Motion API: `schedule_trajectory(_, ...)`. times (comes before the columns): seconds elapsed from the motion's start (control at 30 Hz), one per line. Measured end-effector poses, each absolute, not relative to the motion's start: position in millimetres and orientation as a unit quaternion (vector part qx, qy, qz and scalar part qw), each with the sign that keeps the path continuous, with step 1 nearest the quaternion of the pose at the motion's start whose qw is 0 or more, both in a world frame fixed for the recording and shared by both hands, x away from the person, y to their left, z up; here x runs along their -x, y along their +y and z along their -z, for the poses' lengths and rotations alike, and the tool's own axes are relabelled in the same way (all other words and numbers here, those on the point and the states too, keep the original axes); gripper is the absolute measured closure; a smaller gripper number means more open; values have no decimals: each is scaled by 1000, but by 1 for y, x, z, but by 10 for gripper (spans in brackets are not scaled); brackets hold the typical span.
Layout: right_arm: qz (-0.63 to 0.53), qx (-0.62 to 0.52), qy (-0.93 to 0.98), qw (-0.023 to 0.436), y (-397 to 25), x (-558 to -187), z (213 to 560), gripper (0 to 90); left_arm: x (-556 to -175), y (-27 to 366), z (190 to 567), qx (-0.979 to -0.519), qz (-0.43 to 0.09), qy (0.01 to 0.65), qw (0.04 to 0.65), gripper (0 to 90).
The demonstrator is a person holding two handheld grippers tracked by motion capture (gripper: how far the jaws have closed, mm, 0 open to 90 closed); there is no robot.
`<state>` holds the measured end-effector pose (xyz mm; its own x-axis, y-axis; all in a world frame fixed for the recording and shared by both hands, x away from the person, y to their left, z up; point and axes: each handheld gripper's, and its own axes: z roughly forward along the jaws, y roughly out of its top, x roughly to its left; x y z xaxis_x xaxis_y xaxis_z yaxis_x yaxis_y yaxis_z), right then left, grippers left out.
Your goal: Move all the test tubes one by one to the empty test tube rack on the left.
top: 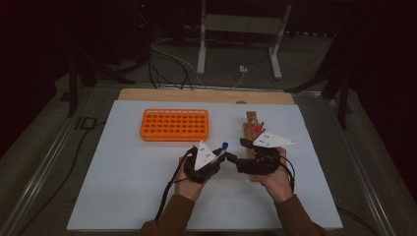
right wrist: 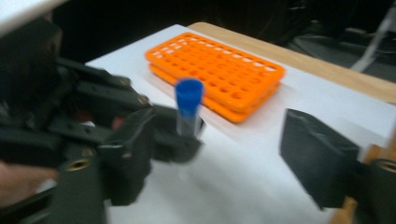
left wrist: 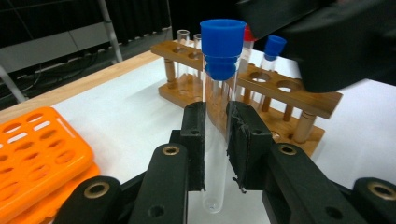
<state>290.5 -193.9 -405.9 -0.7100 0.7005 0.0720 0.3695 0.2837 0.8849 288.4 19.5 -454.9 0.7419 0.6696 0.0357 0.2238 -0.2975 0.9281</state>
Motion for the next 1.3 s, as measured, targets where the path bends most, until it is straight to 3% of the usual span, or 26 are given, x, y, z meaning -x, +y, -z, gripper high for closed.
schedule_trajectory(0.03, -491, -342, 783, 168, -194, -291, 406, 234, -288, 20, 455, -776, -215, 288, 518, 771)
schedule_trajectory(0.07, -491, -344, 780, 178, -198, -288, 407, 151, -289, 21, 455, -774, -214, 290, 520, 771)
schedule_trajectory(0.4, -497, -354, 764, 210, -233, -271, 416, 25, -303, 34, 455, -772, -215, 298, 519, 771)
schedule_trajectory(0.7, -490, -374, 751, 237, -255, -268, 426, 0, -323, 47, 447, -756, -231, 317, 525, 769)
schedule_trajectory(1.3, -506, -397, 732, 226, -273, -267, 429, 0, -381, 50, 458, -721, -271, 381, 512, 770)
